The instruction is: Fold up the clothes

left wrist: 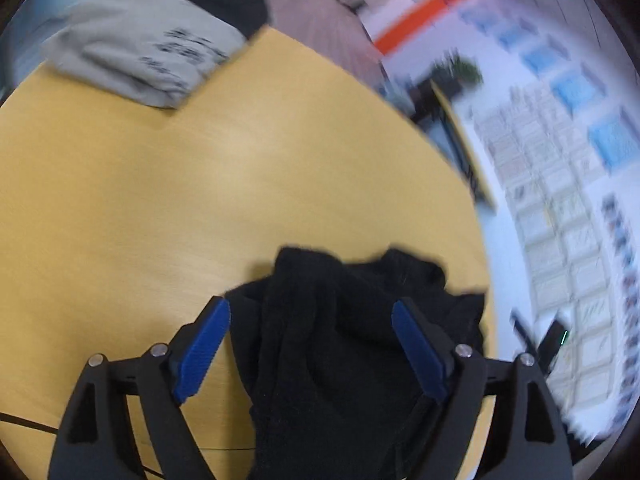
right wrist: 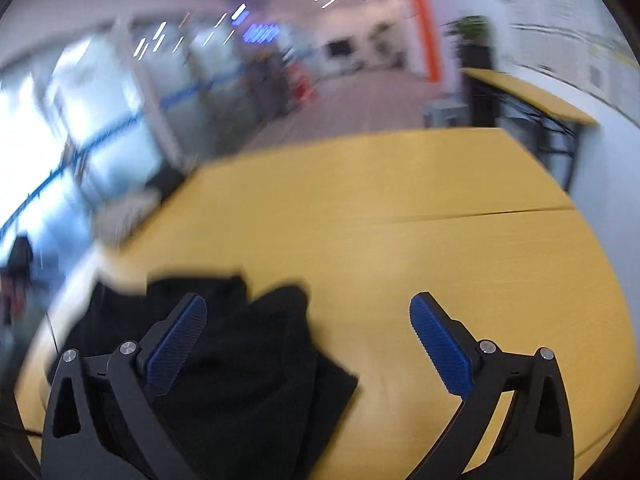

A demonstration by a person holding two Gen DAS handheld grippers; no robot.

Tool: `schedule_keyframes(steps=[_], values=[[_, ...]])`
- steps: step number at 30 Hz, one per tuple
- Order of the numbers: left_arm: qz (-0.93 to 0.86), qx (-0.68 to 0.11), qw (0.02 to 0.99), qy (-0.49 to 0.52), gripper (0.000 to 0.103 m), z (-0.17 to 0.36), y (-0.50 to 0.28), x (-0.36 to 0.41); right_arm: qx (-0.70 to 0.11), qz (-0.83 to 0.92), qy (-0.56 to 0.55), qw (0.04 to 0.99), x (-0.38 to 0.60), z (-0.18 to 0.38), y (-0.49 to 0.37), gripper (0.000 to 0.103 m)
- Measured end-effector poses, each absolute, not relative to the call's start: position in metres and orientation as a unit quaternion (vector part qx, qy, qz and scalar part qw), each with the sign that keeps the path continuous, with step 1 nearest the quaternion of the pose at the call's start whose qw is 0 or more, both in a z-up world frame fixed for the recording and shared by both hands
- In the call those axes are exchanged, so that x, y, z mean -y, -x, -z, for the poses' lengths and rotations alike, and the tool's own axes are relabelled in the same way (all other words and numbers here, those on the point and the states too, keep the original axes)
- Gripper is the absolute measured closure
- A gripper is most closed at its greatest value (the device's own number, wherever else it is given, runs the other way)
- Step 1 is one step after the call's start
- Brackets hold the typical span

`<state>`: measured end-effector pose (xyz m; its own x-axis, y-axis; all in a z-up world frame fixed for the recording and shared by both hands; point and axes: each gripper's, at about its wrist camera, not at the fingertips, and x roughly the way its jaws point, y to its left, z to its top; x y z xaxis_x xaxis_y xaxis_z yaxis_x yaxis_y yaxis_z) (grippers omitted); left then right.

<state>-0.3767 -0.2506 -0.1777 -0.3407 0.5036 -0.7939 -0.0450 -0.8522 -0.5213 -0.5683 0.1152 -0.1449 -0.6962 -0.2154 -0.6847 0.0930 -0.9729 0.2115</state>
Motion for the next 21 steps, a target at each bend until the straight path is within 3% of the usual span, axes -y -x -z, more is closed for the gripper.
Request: schedule_keyframes(steps=[2, 4, 10, 11, 12, 13, 14, 15, 16, 18, 21], values=[[-0.779, 0.130, 0.190, 0.583, 0.016, 0.205, 0.380, 0.220, 0.062, 0.895, -0.428, 0.106, -0.098, 0.178, 0.592, 0.000], [-0.772, 0.101, 0.181, 0.601, 0.017, 0.232, 0.370, 0.222, 0.068, 0.876, -0.468, 0.093, -0.095, 0.207, 0.618, 0.002], [-0.772, 0.166, 0.154, 0.594, 0.019, 0.254, 0.404, 0.233, 0.180, 0.852, -0.488, 0.061, -0.135, 0.235, 0.652, 0.012], [-0.765, 0.170, 0.160, 0.600, 0.019, 0.258, 0.409, 0.232, 0.196, 0.843, -0.496, 0.072, -0.138, 0.239, 0.654, 0.024], [-0.768, 0.166, 0.171, 0.594, 0.019, 0.256, 0.413, 0.229, 0.211, 0.834, -0.503, 0.083, -0.142, 0.243, 0.656, 0.047], [-0.766, 0.163, 0.178, 0.596, 0.021, 0.256, 0.415, 0.226, 0.217, 0.830, -0.506, 0.093, -0.143, 0.244, 0.657, 0.061], [-0.758, 0.175, 0.188, 0.599, 0.036, 0.258, 0.418, 0.225, 0.217, 0.829, -0.505, 0.102, -0.142, 0.242, 0.658, 0.087], [-0.750, 0.187, 0.197, 0.603, 0.066, 0.260, 0.422, 0.223, 0.212, 0.836, -0.496, 0.106, -0.140, 0.236, 0.654, 0.095], [-0.744, 0.197, 0.204, 0.605, 0.075, 0.260, 0.423, 0.224, 0.212, 0.848, -0.473, 0.106, -0.141, 0.224, 0.648, 0.095], [-0.751, 0.193, 0.203, 0.598, 0.082, 0.259, 0.421, 0.227, 0.224, 0.869, -0.429, 0.102, -0.148, 0.198, 0.634, 0.096], [-0.757, 0.194, 0.210, 0.588, 0.084, 0.260, 0.422, 0.238, 0.226, 0.885, -0.397, 0.090, -0.160, 0.186, 0.614, 0.096]])
